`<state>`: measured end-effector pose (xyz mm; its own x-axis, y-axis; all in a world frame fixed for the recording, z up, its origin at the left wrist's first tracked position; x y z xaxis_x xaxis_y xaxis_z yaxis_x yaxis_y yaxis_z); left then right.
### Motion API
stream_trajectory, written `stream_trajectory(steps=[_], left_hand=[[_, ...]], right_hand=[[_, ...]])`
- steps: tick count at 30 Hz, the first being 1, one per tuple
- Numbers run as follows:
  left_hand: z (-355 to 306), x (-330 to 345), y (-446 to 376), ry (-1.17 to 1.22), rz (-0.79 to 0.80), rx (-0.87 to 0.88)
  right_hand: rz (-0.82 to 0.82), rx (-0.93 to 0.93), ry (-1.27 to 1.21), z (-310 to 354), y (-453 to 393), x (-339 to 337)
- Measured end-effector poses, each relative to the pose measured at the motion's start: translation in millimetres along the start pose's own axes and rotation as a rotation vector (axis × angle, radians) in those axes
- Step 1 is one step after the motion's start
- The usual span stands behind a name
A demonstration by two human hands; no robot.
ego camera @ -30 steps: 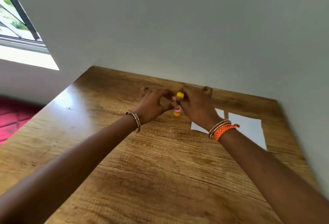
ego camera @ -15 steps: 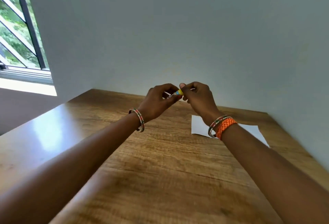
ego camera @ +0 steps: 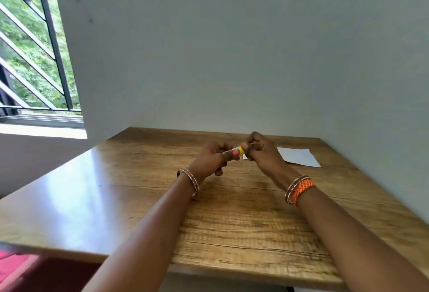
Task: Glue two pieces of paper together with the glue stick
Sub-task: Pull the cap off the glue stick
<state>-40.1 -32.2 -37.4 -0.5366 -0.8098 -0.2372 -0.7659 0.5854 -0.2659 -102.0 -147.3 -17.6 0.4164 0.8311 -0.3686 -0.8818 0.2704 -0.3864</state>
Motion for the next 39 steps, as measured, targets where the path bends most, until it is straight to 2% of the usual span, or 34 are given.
stream_trajectory(steps=[5,8,12,15,20,23,26,31,34,39], left_hand=[[6.5,-0.1,-1.6,0.103,0.083,-0.069],[4.0,-1.6,0.7,0.137,0.095,-0.076],[-0.2,5.1,0.9,-0.099,0.086,-0.036],[2.3,7.8,-0.5,-0.180,0.112,-0.053],[2.4,4.3,0.3,-0.113,0.155,-0.093],[1.6,5.9,0.4,-0.135,0.135,-0.082],[1.7,8.2,-0.3,-0.171,0.125,-0.072],[2.5,8.6,-0.5,-0.179,0.122,-0.093],[3.1,9.2,0.0,-0.154,0.143,-0.123],[10.8,4.3,1.4,-0.100,0.137,-0.171]], right_hand=[[0.063,-0.122,0.034,7.5,-4.4,1.8],[0.106,-0.111,0.006,6.3,-5.3,-0.4],[0.107,0.029,-0.081,-7.0,-7.1,-4.6],[0.118,-0.033,0.019,-5.5,-7.7,-1.2],[0.110,-0.142,0.045,4.9,-10.4,-2.1],[0.122,-0.077,-0.023,1.0,-10.5,-6.1],[0.113,0.031,0.011,-9.0,-11.4,-9.2],[0.139,0.003,0.051,-10.5,-12.8,-7.9],[0.116,-0.062,0.080,-3.3,-13.9,-11.1],[-0.062,-0.099,-0.002,0.1,-16.1,-40.0]])
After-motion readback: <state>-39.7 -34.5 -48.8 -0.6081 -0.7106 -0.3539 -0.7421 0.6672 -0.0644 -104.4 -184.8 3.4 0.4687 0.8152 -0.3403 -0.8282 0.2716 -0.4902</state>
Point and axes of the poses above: each hand's wrist, its own y-axis away from the middle knuckle, its own x-axis out of the palm, z = x × y, the point moved 7 cm from there along -y, towards the middle knuckle, and after that the axes turned 1 degree about -z, right-handed, at the moved point
